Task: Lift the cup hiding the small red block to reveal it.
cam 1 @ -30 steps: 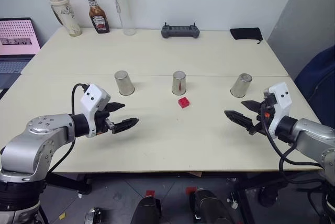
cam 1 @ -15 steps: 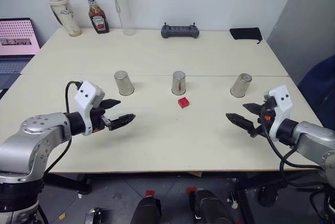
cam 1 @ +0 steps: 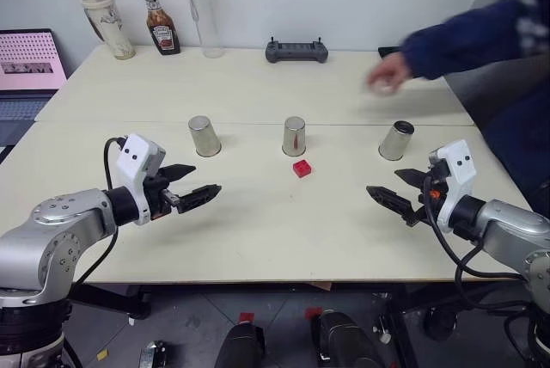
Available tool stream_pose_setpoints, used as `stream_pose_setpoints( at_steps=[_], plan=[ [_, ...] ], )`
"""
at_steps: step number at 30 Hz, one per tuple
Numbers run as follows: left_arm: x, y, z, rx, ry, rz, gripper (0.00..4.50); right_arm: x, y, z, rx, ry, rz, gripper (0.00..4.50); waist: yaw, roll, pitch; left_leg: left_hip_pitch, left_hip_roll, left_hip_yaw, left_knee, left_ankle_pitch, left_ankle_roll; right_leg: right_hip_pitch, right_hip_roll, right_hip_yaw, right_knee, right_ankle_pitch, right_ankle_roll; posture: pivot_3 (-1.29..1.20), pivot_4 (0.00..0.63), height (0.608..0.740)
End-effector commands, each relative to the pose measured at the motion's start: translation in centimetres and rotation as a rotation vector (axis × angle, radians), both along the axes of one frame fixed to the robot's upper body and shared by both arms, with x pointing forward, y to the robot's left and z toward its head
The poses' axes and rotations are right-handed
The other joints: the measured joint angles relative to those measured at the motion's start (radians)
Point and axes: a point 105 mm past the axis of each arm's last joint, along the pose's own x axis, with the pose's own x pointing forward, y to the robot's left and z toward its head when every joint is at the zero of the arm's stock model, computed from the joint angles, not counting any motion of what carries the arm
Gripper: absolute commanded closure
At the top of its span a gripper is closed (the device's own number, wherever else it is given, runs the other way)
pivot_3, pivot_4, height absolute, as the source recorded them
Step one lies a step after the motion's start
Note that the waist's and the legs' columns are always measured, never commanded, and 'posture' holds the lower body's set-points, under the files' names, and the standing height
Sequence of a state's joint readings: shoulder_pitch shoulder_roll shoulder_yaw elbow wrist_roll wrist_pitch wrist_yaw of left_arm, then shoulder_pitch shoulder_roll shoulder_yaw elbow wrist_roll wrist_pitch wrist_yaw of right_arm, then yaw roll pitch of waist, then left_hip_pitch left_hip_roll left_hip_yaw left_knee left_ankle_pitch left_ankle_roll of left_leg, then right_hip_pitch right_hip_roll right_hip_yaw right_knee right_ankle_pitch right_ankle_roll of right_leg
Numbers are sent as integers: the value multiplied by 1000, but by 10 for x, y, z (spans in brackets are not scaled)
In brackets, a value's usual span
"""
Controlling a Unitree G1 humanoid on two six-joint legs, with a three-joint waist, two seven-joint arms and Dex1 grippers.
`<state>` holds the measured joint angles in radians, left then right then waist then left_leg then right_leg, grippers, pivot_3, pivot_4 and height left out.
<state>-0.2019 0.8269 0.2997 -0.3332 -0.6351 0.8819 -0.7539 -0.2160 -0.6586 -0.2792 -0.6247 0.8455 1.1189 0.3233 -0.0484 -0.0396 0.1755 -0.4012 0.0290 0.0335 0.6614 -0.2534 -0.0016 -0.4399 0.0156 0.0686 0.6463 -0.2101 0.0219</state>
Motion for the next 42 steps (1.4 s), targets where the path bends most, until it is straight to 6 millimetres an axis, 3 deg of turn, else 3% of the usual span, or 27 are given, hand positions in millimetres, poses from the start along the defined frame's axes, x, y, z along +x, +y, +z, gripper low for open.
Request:
stream_pose_setpoints(
  at_steps=[1, 30, 42],
  plan=[
    [-1, -7, 11, 9, -45, -31, 0, -1, 3, 12, 6, -58, 8, 53, 0, 0, 0, 0, 0, 0, 0, 0, 0, 0, 0, 0, 0, 0, 0, 0, 150, 740],
    [4, -9, 10, 53, -44, -60, 0, 3, 1, 12, 15, -66, -13, 53, 0, 0, 0, 0, 0, 0, 0, 0, 0, 0, 0, 0, 0, 0, 0, 0, 150, 740],
    [3, -7, 11, 71, -44, -68, 0, 2, 9, 12, 19, -65, 13, 53, 0, 0, 0, 0, 0, 0, 0, 0, 0, 0, 0, 0, 0, 0, 0, 0, 150, 740]
  ],
)
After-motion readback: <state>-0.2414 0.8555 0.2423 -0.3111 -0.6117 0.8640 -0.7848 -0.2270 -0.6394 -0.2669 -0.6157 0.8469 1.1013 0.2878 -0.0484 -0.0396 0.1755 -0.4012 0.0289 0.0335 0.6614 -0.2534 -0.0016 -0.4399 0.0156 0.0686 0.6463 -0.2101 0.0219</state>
